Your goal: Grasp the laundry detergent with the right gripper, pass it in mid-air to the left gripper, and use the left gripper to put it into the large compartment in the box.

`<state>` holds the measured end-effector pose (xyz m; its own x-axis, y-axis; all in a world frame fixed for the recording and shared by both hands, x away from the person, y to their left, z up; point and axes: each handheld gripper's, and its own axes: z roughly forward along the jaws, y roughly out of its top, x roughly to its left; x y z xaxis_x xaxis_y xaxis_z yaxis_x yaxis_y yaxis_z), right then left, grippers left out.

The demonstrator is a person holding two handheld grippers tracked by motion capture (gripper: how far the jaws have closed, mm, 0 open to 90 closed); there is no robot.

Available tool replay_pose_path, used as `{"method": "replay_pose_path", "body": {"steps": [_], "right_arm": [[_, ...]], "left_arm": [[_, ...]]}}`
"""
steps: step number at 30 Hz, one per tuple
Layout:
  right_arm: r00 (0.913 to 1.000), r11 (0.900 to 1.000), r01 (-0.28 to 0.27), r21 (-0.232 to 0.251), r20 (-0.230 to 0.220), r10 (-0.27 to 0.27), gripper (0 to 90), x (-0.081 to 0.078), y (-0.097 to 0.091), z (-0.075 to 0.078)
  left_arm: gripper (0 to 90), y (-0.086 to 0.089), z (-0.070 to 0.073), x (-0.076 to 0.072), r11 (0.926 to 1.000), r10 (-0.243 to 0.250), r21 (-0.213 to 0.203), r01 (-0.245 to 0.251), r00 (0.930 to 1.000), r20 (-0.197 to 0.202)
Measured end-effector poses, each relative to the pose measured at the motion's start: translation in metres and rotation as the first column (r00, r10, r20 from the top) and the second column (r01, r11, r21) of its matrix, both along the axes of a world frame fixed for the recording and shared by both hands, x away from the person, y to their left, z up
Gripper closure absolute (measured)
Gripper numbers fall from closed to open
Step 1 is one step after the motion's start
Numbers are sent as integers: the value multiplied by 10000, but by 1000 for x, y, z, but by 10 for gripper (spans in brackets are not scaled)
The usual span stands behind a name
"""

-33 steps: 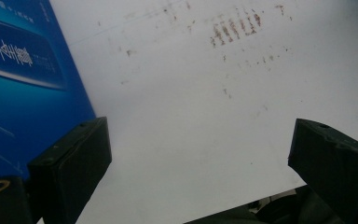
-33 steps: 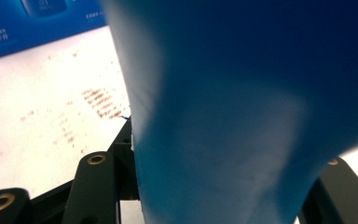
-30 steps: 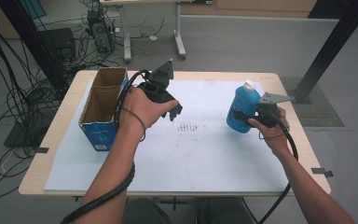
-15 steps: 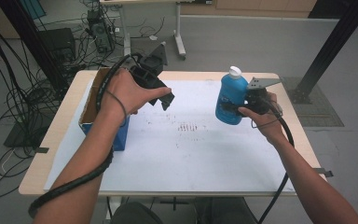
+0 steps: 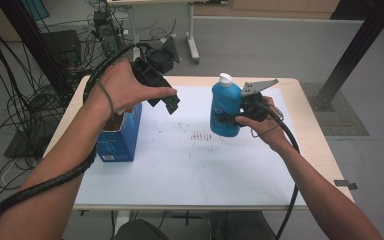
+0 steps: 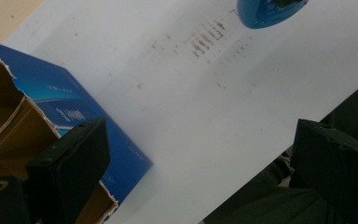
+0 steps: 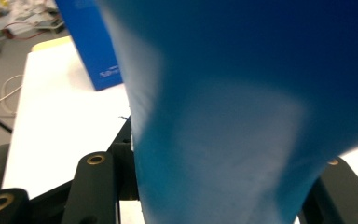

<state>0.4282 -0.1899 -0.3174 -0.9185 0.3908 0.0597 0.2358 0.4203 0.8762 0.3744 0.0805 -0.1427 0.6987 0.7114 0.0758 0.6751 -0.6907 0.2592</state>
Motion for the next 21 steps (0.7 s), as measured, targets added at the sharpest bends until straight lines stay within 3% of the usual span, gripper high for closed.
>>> {"method": "replay_pose_path", "body": {"steps": [9,11,16,21], "right_arm": [[9955,9952,-938,268,-103,941,443,-3,25,0],[9924,9919,-1227,315,-58,1229,442,-5,32,0],[9858,9854,-1676,285,96,1674,442,-9,45,4],[9739,9733,-2269,346,183,2264,442,-13,60,6]], "left_arm": [[50,-2,16,-5,9956,-865,367,860,9962,118],[51,-3,22,-6,9902,-1363,332,1360,9906,69],[54,-1,25,-5,9850,-1672,437,1667,9859,75],[55,-3,27,-4,9712,-2321,544,2319,9727,-33]]}}
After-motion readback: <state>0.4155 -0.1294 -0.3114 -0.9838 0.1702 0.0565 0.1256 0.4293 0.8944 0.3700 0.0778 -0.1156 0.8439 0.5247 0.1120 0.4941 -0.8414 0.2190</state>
